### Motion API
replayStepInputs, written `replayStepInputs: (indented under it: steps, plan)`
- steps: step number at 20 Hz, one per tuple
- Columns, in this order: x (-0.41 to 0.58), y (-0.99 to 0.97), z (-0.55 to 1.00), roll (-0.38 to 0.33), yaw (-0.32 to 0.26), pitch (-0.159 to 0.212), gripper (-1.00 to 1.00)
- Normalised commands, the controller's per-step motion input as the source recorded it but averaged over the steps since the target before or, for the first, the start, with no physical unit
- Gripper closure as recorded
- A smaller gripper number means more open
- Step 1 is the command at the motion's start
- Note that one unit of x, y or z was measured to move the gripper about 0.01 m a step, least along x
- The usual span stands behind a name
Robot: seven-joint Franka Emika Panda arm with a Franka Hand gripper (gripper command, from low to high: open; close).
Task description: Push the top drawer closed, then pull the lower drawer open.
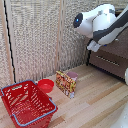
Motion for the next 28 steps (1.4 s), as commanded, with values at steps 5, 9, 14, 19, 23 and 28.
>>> replayStepInputs:
  steps: [5,9,14,19,23,28]
  plan:
    - [-0.076,-0.01,-0.03,-0.062,0.073,-0.068,1.0]
    - [-0.03,-0.35,0.01,-0.155,0.025,-0.089,1.0]
    - [-0.078,-0.81,0.01,-0.166,0.025,-0.081,1.0]
    - [-0.066,-0.83,0.01,-0.189,0.027,-0.067,1.0]
    - [-0.101,-0.79,0.0,-0.19,0.04,-0.055,1.0]
    - [-0.165,-0.81,0.0,-0.167,0.051,-0.054,1.0]
